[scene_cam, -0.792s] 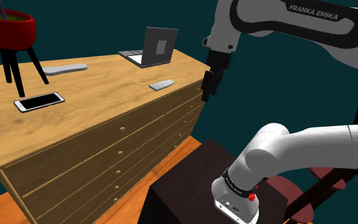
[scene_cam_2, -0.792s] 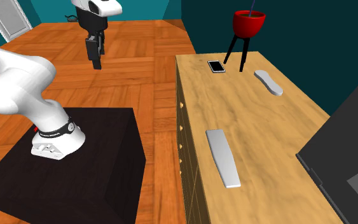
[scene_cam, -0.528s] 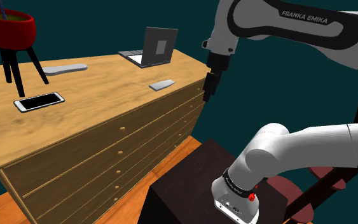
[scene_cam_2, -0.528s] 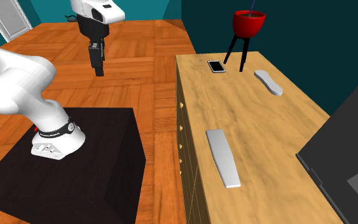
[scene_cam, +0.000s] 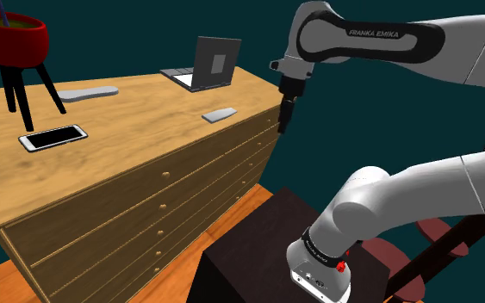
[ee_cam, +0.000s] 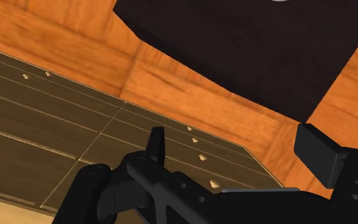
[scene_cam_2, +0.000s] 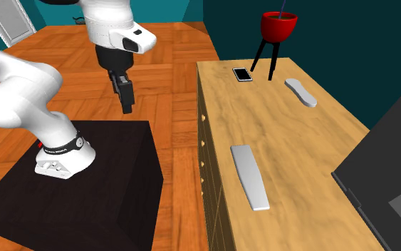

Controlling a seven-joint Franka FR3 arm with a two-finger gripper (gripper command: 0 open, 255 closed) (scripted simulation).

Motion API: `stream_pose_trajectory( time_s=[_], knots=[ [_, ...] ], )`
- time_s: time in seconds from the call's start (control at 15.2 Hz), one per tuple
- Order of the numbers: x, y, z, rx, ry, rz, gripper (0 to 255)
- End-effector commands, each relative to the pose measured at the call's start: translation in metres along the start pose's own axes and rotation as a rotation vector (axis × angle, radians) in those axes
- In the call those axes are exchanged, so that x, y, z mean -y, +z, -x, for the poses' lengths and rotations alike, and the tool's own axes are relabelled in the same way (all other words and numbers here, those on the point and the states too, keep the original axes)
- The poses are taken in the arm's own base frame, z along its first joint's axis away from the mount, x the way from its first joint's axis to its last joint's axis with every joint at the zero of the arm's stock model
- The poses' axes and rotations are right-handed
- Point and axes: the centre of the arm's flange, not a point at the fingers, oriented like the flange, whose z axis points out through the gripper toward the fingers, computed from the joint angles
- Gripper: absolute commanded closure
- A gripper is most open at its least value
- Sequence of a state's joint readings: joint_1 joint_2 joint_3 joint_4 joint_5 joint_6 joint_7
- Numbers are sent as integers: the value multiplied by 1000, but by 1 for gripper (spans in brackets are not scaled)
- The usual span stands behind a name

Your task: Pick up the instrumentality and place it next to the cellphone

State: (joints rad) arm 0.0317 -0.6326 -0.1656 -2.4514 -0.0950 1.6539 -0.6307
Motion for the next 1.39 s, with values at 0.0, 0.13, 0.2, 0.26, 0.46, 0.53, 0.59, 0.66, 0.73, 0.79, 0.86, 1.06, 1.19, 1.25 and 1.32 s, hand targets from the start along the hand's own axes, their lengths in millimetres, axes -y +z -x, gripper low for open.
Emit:
stream_pose_trajectory(
  time_s=[0.0,0.13,0.2,0.26,0.46,0.53,0.59,0.66,0.73,0.79,0.86,1.06,1.19,1.25,1.32],
  knots=[
    [-23,8,-5,-4,-77,12,0],
    [-47,14,-11,-8,-148,22,0],
    [-58,17,-14,-10,-183,26,0],
    [-70,19,-18,-12,-218,31,0],
    [-103,27,-32,-18,-324,46,0],
    [-114,30,-38,-19,-360,51,0],
    [-125,33,-44,-21,-395,56,0],
    [-135,35,-50,-23,-431,61,0],
    [-146,37,-57,-25,-466,66,0],
    [-155,40,-64,-27,-501,71,0],
    [-165,42,-71,-29,-537,76,0],
    [-193,48,-95,-35,-643,90,0],
    [-210,52,-113,-39,-714,100,0],
    [-218,54,-122,-41,-749,105,0],
    [-226,56,-132,-43,-784,110,0]
  ],
)
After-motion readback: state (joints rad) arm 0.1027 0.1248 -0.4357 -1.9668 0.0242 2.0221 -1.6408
